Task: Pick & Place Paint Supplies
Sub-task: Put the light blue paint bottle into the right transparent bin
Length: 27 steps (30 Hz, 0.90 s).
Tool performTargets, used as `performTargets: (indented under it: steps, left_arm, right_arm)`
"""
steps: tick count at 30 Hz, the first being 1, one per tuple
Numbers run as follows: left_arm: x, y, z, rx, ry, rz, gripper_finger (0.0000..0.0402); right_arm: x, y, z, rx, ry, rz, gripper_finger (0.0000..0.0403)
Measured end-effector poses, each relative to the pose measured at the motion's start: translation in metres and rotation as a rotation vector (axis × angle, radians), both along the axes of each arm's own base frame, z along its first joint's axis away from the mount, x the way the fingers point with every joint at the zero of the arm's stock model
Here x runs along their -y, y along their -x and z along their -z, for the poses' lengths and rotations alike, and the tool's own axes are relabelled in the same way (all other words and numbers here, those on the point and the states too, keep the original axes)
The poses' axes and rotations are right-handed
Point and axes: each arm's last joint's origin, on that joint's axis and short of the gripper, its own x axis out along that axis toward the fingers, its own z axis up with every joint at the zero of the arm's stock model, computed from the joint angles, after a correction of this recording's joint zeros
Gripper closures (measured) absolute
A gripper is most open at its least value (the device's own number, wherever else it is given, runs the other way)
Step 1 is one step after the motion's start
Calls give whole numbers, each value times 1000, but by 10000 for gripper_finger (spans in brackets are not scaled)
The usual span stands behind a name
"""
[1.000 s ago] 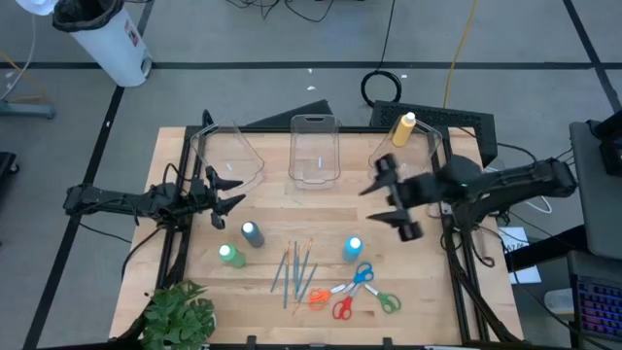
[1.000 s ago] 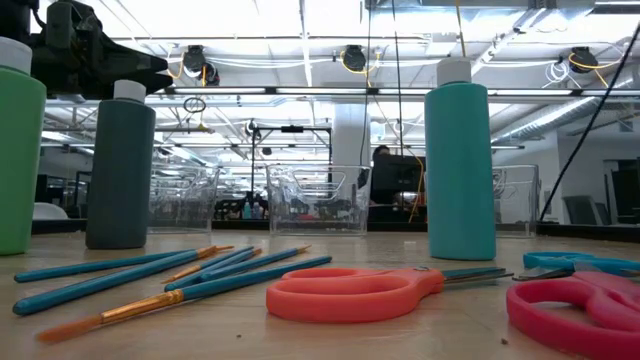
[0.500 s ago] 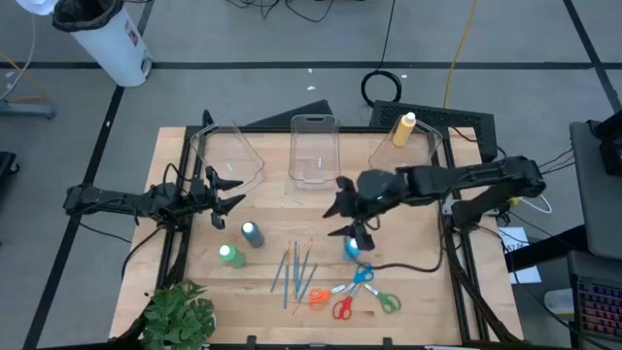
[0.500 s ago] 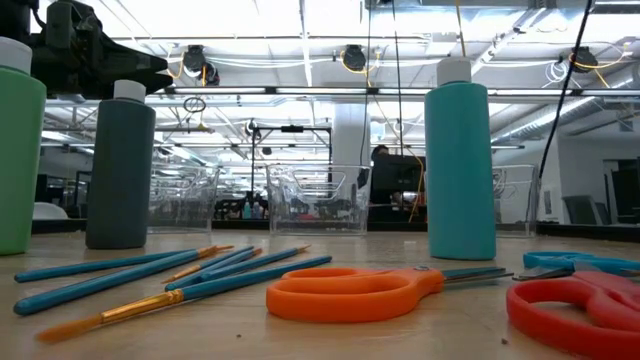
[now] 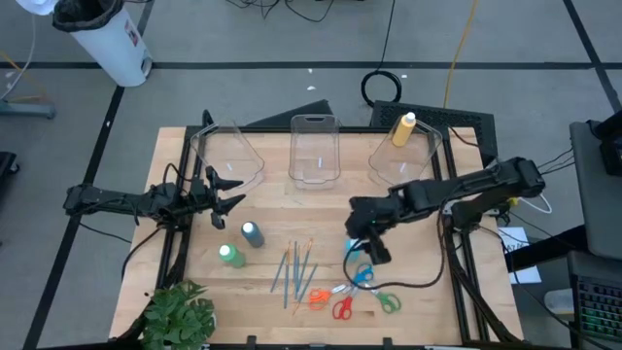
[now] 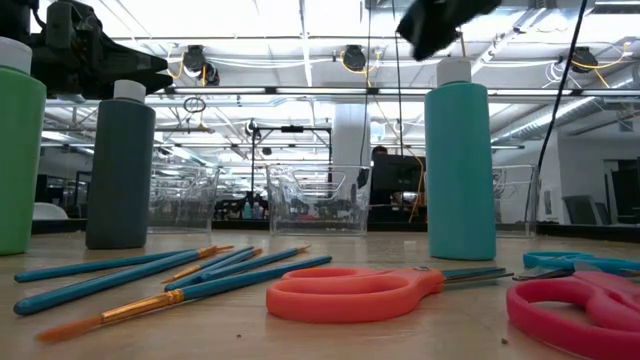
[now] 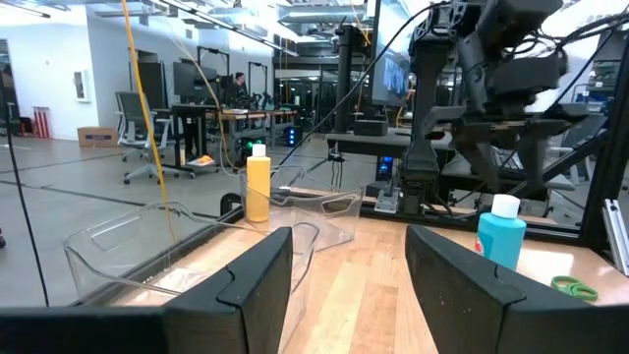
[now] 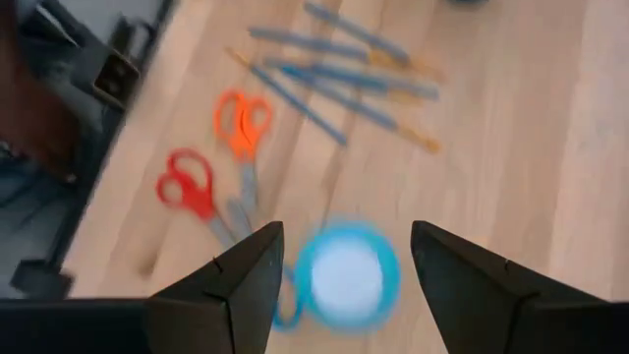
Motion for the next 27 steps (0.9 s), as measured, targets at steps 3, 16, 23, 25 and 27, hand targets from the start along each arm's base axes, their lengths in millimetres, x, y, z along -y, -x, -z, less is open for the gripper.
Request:
performTargets:
  steps: [3, 16, 23, 25, 27]
  left_arm:
    - [0, 0, 0, -1, 0, 0, 194]
    - [0, 0, 0, 0, 0, 0, 195]
    - [0, 0, 0, 0, 0, 0, 194]
    - [0, 0, 0, 0, 0, 0, 195]
    - [0, 0, 0, 0, 0, 0, 194]
  right_arm:
    - [7, 21, -7, -79, 30, 105, 188]
    - [25, 119, -13, -15, 147, 433, 188]
    - [30, 127, 42, 223, 110, 449, 188]
    - [31, 123, 59, 350, 170, 459, 188]
    - [33, 118, 74, 489, 258, 497, 188]
